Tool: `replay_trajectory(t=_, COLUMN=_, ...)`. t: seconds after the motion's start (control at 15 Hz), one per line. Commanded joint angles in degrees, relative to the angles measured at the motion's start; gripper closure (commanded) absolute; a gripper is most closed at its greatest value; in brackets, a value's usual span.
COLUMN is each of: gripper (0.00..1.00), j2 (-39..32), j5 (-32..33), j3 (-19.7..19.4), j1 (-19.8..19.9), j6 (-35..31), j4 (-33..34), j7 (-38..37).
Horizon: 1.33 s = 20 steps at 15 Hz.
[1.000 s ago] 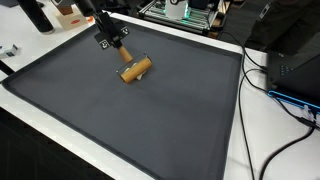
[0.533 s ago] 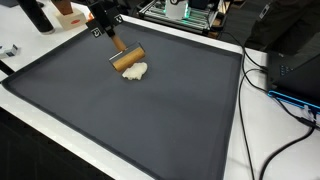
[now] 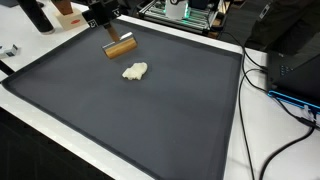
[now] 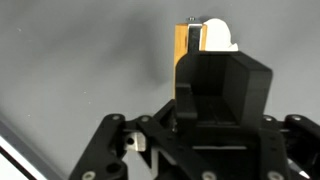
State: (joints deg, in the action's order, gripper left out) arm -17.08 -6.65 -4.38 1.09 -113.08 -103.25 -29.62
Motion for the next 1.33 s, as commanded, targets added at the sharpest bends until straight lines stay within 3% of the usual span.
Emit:
replay_trajectory(t=0.0, gripper=0.81, j2=-1.58, j5=8.08, j3=-0.81, j1=-3.07, j6=4.91, j4=3.85, j7=-4.94)
replay_trajectory(t=0.47, gripper=0.81, j2=-6.43, j5=22.87, j3=-1.05, j1=-7.85, j6=9.52, j4=8.9, j7=-12.77)
replay_trajectory(t=1.27, gripper=0.81, j2=-14.8, j5=39.32, j3=-2.01, j1=-13.1, j6=13.39, j4=12.09, j7=-22.75)
